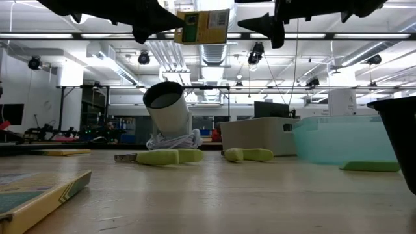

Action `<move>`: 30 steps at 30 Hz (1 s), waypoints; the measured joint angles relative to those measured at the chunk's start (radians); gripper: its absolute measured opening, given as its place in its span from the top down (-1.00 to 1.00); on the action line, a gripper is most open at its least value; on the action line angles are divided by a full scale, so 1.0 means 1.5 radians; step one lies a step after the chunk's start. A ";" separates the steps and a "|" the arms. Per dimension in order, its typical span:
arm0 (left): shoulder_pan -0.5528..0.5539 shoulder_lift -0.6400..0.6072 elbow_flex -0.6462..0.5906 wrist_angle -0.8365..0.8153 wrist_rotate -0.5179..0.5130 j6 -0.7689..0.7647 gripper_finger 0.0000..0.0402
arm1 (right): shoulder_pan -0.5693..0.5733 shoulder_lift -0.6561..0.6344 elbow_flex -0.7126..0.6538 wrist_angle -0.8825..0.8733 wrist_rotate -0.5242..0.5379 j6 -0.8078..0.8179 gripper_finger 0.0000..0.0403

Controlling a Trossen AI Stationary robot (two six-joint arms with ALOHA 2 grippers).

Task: Pick & Place School Supplies
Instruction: Put the yellow crayon box into the green bin

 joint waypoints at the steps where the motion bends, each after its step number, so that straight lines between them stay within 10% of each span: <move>1: 0.000 0.000 0.000 0.000 0.000 0.000 0.98 | 0.003 0.000 0.000 0.000 0.001 -0.001 -0.36; 16: 0.001 0.000 0.000 0.000 0.000 0.000 0.98 | 0.129 0.000 -0.001 -0.029 0.239 -0.159 -0.26; 30: 0.001 0.000 0.000 0.000 0.000 -0.002 0.98 | 0.144 0.057 0.000 0.036 0.256 -0.147 -0.18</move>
